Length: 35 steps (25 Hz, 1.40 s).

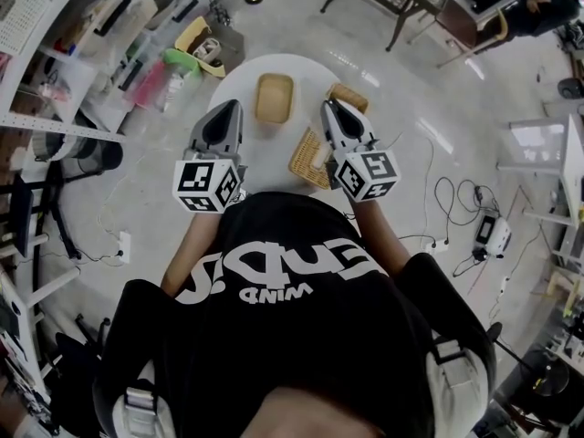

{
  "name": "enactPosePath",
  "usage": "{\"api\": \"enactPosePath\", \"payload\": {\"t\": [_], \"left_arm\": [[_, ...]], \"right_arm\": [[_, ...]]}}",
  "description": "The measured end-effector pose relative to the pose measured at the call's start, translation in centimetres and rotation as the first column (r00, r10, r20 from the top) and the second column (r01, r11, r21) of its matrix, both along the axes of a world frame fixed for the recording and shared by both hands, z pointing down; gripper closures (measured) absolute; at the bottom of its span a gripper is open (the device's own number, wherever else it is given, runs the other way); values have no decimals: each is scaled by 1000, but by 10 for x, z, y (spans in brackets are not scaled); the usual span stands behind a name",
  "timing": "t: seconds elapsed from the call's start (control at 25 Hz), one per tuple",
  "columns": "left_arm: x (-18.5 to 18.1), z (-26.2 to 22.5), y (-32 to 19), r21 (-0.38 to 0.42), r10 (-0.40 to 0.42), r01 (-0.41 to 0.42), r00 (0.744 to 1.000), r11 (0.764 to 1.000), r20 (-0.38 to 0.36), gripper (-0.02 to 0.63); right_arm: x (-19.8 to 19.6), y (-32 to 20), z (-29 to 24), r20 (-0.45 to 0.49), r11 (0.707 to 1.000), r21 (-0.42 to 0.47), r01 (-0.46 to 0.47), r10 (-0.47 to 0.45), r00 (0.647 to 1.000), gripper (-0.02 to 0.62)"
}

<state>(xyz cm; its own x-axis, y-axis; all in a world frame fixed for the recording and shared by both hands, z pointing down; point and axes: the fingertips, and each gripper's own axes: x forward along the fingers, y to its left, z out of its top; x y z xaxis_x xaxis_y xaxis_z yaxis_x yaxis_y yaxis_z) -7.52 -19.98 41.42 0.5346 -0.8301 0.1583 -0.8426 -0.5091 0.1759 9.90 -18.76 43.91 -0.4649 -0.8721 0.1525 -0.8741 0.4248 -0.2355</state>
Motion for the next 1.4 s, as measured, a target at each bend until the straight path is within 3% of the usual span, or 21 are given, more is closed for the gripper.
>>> {"api": "enactPosePath", "payload": {"t": [0.32, 1.4], "left_arm": [[1, 0, -1, -4, -1, 1, 1000, 1000, -1, 607], [-3, 4, -1, -16, 7, -7, 1000, 1000, 4, 607]], "right_arm": [[7, -11, 9, 4, 999, -18, -44, 44, 999, 558], [-7, -7, 2, 44, 1000, -29, -11, 12, 999, 560]]}}
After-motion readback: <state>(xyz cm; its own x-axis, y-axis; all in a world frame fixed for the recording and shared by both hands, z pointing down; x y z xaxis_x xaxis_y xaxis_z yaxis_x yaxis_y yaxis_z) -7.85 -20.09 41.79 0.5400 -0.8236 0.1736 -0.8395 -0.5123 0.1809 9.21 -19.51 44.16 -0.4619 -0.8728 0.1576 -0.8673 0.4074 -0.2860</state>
